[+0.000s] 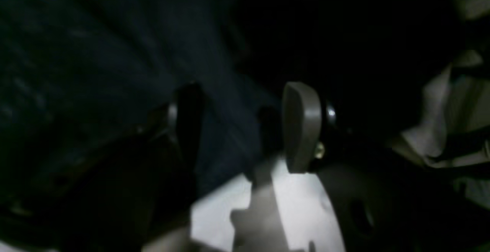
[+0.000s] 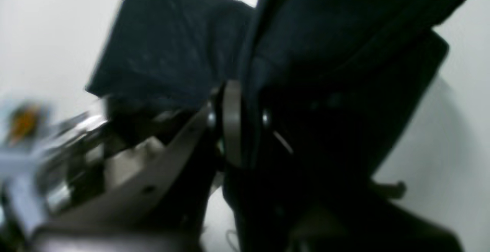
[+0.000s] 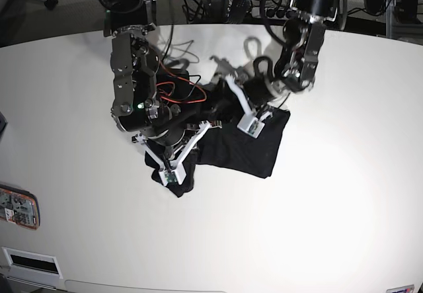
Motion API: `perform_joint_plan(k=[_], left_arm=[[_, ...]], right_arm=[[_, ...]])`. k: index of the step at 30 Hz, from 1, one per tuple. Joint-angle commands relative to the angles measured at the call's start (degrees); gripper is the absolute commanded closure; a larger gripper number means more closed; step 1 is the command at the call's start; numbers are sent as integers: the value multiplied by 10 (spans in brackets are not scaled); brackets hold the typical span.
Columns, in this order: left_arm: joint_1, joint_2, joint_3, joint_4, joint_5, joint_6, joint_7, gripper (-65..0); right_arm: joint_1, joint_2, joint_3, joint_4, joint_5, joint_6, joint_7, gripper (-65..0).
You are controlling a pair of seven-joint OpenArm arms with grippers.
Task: Fold the T-shirt properly
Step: 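Fold the bundle over with the right gripper and press it flat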
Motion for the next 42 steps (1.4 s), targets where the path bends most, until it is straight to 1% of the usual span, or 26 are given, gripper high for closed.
perform_joint_plan(k=[1, 3, 6, 10, 14, 20, 22, 25, 29, 31, 34, 37, 38, 41, 42], left_arm=[[-8, -4, -8, 36, -9, 0, -19, -318], [9, -8, -22, 70, -6, 0, -19, -318], [47, -30, -52, 135, -9, 0, -19, -318], [116, -50, -106, 248, -9, 0, -22, -318], [172, -55, -200, 338, -10, 0, -24, -318], [179, -58, -375, 347, -10, 0, -24, -318], [175, -58, -437, 346, -10, 0, -38, -319], [179, -64, -510, 346, -10, 0, -68, -321], [189, -88, -572, 346, -10, 0, -75, -319], [201, -88, -588, 346, -10, 0, -76, -319], [203, -96, -586, 346, -10, 0, -76, -319], [202, -97, -586, 345, -10, 0, -76, -319], [201, -97, -582, 345, -10, 0, -76, -319], [201, -100, -557, 345, -10, 0, -76, -318], [201, -100, -553, 345, -10, 0, -76, -318]], right_arm=[[11, -3, 1, 10, 5, 3, 12, 0], [11, -3, 1, 10, 5, 3, 12, 0], [11, -3, 1, 10, 5, 3, 12, 0], [12, -3, 1, 10, 5, 3, 13, 0], [22, -3, 1, 10, 5, 3, 13, 0], [23, -5, 1, 10, 5, 3, 13, 0], [23, -19, 1, 10, 5, 3, 13, 0], [30, -42, -3, 10, 5, 3, 13, 0], [53, -54, -5, 9, 4, 3, 13, 0], [54, -57, -5, 9, 4, 3, 13, 0], [54, -58, -6, 9, 5, 2, 13, 0], [54, -59, -36, 9, 5, -3, 14, 0], [54, -59, -48, 9, 5, -14, 15, 0], [54, -59, -92, 5, 7, -70, 42, 0], [54, -59, -100, 1, 8, -77, 49, 0]])
